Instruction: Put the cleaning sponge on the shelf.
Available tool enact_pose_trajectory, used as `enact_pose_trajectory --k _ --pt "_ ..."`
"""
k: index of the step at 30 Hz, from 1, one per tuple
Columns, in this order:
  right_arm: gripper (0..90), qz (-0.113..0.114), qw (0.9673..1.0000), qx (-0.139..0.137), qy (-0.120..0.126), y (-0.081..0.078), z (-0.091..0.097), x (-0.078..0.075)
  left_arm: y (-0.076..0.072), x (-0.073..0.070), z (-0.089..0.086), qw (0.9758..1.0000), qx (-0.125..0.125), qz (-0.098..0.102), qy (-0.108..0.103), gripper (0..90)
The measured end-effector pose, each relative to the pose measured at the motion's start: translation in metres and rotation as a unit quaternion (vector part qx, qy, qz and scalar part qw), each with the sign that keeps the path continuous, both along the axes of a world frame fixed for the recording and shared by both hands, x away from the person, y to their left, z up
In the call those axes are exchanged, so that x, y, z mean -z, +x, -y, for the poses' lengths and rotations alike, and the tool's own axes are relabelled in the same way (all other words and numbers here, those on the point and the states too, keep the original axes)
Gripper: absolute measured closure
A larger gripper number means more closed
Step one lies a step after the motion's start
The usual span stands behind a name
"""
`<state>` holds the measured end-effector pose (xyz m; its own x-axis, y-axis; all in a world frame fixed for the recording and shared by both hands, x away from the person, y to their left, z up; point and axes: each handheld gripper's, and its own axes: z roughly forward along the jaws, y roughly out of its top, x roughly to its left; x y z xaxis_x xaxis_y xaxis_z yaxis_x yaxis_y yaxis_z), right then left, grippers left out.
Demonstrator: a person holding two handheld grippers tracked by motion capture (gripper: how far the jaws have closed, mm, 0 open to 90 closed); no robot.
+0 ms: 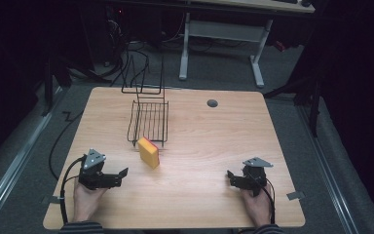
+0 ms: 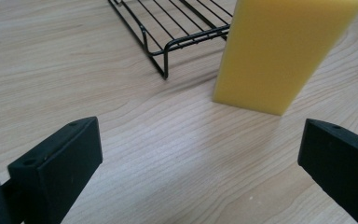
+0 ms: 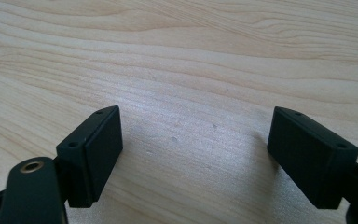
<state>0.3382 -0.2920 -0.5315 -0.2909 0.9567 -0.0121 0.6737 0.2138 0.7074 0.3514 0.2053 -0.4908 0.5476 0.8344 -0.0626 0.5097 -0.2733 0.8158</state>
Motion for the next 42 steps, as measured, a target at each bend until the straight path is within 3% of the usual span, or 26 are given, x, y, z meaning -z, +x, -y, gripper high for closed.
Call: enact_pose_trajectory --k 26,42 --pt "18.1 0.002 1.0 -0.004 -0.001 0.0 0.0 0.0 0.013 -0.016 0.041 0.9986 0.051 0.014 0.001 0.2" --pt "18.1 0.001 1.0 -0.003 0.0 0.0 0.0 0.0 0.026 -0.017 0.061 0.9974 0.07 0.008 0.009 0.2"
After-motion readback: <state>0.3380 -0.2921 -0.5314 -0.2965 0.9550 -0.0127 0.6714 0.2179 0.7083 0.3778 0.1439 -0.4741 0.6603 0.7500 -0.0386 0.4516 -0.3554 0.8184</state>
